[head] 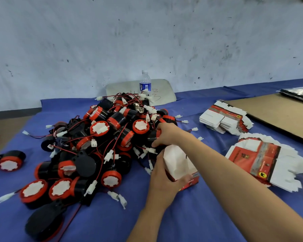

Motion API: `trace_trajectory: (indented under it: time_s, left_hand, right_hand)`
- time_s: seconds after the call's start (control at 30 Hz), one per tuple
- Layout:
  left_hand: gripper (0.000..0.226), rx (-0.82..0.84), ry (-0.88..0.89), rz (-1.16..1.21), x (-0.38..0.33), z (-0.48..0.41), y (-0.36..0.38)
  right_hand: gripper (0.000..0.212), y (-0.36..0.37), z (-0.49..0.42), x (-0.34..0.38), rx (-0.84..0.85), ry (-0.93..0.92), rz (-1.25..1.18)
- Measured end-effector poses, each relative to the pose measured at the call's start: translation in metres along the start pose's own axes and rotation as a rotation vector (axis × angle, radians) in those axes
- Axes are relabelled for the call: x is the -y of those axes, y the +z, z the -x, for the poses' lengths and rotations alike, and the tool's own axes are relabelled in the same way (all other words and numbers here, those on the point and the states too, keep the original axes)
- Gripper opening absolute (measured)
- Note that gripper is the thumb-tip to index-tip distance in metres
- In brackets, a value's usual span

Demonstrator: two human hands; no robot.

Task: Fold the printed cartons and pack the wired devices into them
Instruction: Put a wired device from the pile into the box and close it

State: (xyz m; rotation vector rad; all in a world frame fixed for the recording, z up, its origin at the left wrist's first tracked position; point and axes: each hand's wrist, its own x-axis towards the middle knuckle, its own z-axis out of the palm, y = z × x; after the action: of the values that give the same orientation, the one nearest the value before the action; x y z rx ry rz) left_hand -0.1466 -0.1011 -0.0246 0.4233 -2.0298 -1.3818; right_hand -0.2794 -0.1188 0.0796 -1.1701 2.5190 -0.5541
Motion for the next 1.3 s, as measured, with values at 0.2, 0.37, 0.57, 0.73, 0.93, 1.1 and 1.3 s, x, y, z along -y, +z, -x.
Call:
trace_trajectory:
  time_s: [0.2,0.37,0.57,0.73,0.93,1.1,1.3]
  left_hand:
    - [0.082,-0.002,-0.010,0.031,0.001,0.001,0.000]
    - [0.080,0.032,0.005,0.063,0.002,0.002,0.000]
    - [0.081,0.048,0.000,0.099,0.008,0.000,0.001]
    - [0.081,0.040,0.009,0.099,0.010,-0.001,0.001]
    - [0.108,0.058,0.039,0.073,0.006,0.000,0.001]
    - [0.099,0.088,0.024,0.044,0.014,0.000,0.002]
    - [0.115,0.077,-0.003,0.002,0.019,-0.002,0.002]
  right_hand:
    - [0.041,-0.016,0.022,-0.004,-0.277,-0.061,-0.629]
    - [0.019,-0.039,0.063,-0.015,-0.553,-0.245,-1.200]
    - [0.044,-0.071,0.107,-0.026,-0.977,-0.522,-1.269]
    - [0.050,-0.049,0.132,-0.048,-0.965,-0.378,-0.578]
    - [0.076,0.026,0.134,-0.058,-0.829,-0.336,0.132]
    - [0.078,0.055,0.126,-0.059,-0.662,-0.317,0.156]
    - [0.069,0.061,0.123,-0.068,-0.694,-0.259,0.257]
